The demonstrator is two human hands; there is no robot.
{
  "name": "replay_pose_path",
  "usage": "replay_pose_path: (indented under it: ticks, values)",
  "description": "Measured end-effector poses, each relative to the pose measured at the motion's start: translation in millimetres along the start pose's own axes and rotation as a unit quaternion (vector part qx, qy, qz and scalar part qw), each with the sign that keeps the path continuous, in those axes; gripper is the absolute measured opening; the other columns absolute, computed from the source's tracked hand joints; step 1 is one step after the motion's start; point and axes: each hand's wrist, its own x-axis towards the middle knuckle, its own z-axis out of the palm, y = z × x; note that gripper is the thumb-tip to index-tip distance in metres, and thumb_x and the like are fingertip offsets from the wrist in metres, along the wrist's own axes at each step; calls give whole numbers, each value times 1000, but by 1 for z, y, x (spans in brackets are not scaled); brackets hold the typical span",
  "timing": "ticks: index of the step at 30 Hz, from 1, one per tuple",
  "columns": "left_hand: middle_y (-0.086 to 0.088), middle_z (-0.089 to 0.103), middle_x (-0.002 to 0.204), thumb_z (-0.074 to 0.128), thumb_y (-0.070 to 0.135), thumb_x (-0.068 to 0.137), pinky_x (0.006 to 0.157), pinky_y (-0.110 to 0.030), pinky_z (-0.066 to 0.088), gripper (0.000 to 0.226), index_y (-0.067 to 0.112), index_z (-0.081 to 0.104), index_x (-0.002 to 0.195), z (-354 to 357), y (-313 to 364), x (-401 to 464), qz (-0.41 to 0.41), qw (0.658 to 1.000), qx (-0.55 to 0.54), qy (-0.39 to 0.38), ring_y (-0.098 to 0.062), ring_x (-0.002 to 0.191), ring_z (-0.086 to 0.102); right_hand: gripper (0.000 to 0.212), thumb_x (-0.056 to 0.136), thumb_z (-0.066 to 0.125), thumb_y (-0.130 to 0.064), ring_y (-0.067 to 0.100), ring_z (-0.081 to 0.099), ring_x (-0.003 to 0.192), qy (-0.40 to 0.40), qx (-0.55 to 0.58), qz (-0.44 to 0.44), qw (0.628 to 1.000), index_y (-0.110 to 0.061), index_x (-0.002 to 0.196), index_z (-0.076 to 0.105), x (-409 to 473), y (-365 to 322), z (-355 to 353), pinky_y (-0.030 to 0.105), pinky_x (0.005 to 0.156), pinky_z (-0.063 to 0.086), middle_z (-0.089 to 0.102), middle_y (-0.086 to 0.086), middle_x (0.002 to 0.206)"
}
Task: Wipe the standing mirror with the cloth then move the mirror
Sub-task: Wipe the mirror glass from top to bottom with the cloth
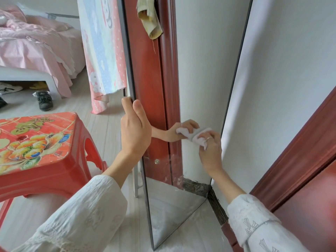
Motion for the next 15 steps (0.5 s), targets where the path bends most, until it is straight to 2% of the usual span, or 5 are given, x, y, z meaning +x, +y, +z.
replay_pose_path:
  ticks: [4,6,9,12,15]
  values:
    - [7,27,53,19,17,99,44,-17,29,16,10,31,90,3,2,-1,7,1000,-7,19,0,46,42,29,81,49,-5,32,58,102,-212,-99,18,972,-3,107,64,9,34,-16,27,80,42,57,17,113]
    - [8,28,53,19,18,99,44,-19,28,17,11,33,93,4,2,-1,7,1000,-6,28,0,45,41,36,72,46,-23,32,63,95,-241,-129,9,962,-7,98,66,36,31,-41,30,74,43,66,20,99]
    - [7,29,51,19,20,98,42,-23,25,22,8,38,98,6,0,-1,7,999,-9,42,-2,43,41,30,70,51,-24,35,64,87,-118,-115,7,986,-9,91,67,86,13,-75,29,67,39,66,22,92]
    - [7,28,50,19,19,98,41,-18,26,14,15,32,96,6,0,-1,12,999,-11,44,-2,42,40,26,82,52,-5,38,58,96,12,-101,-14,995,-8,106,61,126,-10,-88,33,75,41,57,23,110]
    - [6,27,53,19,16,99,44,-13,29,14,14,32,95,6,1,-1,10,999,-13,47,2,47,43,29,82,46,0,36,56,99,59,-58,-36,996,-4,109,57,142,-35,-85,32,80,40,51,21,117]
